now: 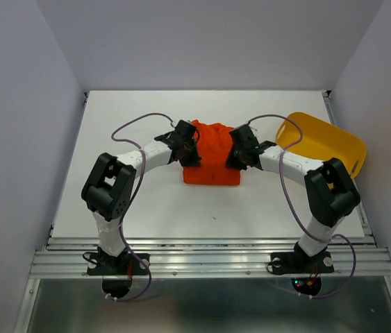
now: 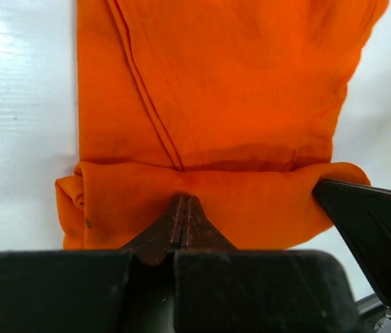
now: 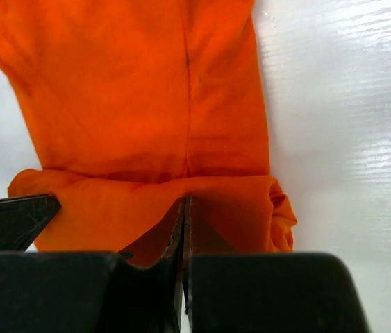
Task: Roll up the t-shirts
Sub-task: Roll the T-shirt to the center of the board.
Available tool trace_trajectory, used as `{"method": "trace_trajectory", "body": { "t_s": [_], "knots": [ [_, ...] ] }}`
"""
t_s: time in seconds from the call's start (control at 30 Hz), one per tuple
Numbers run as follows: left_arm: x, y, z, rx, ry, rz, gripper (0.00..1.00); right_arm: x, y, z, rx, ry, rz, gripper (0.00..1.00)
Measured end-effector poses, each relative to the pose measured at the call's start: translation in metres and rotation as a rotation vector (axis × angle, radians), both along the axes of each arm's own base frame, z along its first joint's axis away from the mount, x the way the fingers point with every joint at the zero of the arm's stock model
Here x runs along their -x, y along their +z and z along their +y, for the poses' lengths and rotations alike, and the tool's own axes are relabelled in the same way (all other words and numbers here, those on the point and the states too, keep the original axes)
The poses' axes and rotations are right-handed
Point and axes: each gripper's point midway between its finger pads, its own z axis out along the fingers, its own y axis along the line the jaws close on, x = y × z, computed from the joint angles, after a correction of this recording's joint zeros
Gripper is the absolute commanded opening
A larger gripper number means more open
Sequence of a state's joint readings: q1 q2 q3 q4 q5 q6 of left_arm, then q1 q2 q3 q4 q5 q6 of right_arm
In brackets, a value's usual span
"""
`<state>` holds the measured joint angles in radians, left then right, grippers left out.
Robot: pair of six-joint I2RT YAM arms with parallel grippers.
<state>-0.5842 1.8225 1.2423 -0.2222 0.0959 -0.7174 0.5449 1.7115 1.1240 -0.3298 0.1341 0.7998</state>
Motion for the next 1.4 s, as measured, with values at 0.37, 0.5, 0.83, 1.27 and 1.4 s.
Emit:
{"method": "trace_trajectory", "body": {
  "t_s": [0.37,0.5,0.83,1.27,1.4],
  "knots": [
    [-0.015,-0.038,0.0,-0.029,-0.015,0.023,0.0,-0.012,-0.04,-0.007,0.077,-0.038,0.047,0.01],
    [-0.016,-0.04,-0.001,-0.022,-0.018,0.011,0.0,-0.012,-0.042,-0.007,0.069,-0.041,0.034,0.01],
    [0.022,-0.038,0.009,0.008,-0.036,0.004,0.0,0.025,-0.043,-0.012,-0.011,-0.026,0.011,0.01],
    [0.066,0.011,0.002,-0.028,-0.085,-0.041,0.0,0.046,0.019,-0.015,-0.019,0.022,-0.045,0.01],
    [0.083,0.022,-0.019,0.021,-0.111,-0.041,0.0,0.05,0.029,-0.003,-0.055,0.056,-0.055,0.01]
  ]
}}
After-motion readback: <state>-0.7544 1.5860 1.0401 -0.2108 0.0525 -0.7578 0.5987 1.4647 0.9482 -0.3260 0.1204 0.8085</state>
